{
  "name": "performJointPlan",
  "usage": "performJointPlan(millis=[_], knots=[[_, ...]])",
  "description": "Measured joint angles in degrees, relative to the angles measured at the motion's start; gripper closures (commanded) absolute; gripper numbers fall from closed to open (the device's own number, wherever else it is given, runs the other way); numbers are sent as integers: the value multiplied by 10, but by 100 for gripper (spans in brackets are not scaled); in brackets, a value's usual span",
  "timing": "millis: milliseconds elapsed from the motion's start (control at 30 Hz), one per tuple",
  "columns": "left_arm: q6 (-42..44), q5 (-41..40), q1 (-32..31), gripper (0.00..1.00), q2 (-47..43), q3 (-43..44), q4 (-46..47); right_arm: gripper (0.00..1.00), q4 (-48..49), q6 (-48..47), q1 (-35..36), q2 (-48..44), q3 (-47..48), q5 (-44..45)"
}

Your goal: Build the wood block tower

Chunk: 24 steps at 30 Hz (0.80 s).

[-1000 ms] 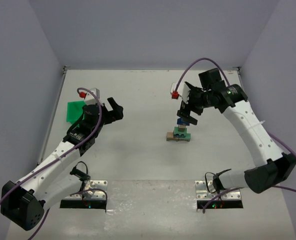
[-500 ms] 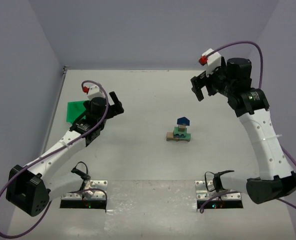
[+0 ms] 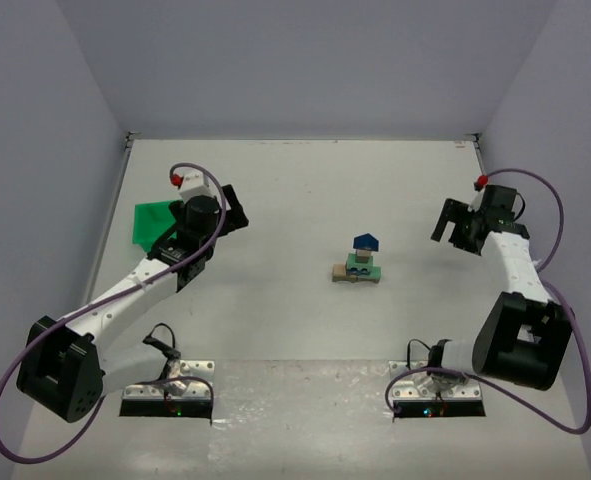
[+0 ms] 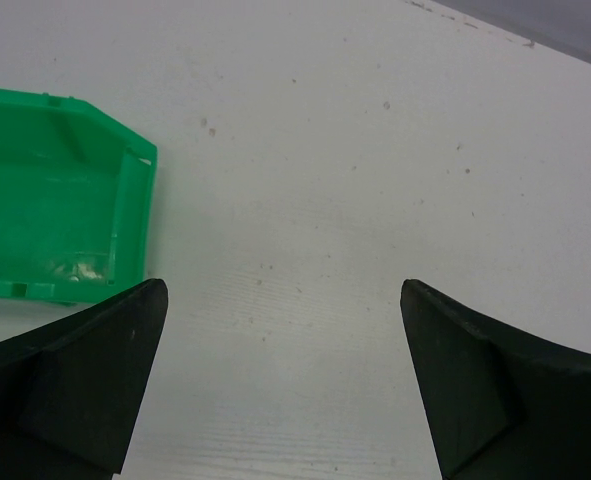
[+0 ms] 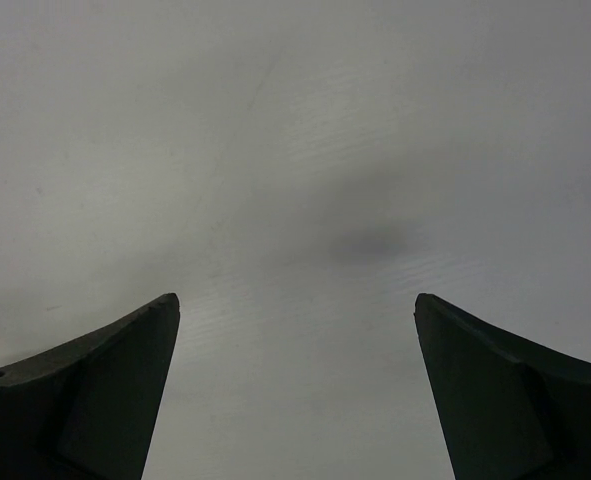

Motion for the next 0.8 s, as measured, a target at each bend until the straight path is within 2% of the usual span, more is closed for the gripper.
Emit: performJointPlan(millis=[100,200,467,800], knots=[[1,-4,0,0,-2,-15,11,1,32,35,0,-25,-85,21],[1,-10,0,0,-8,-26,17,1,48,59,0,-55,-130,46],[1,-19,0,0,-50,-51,35,1,145,96,0,-131,-162,53],[3,-24,0,0,-85,-70,47,1,182,119,0,-188,-196,79]])
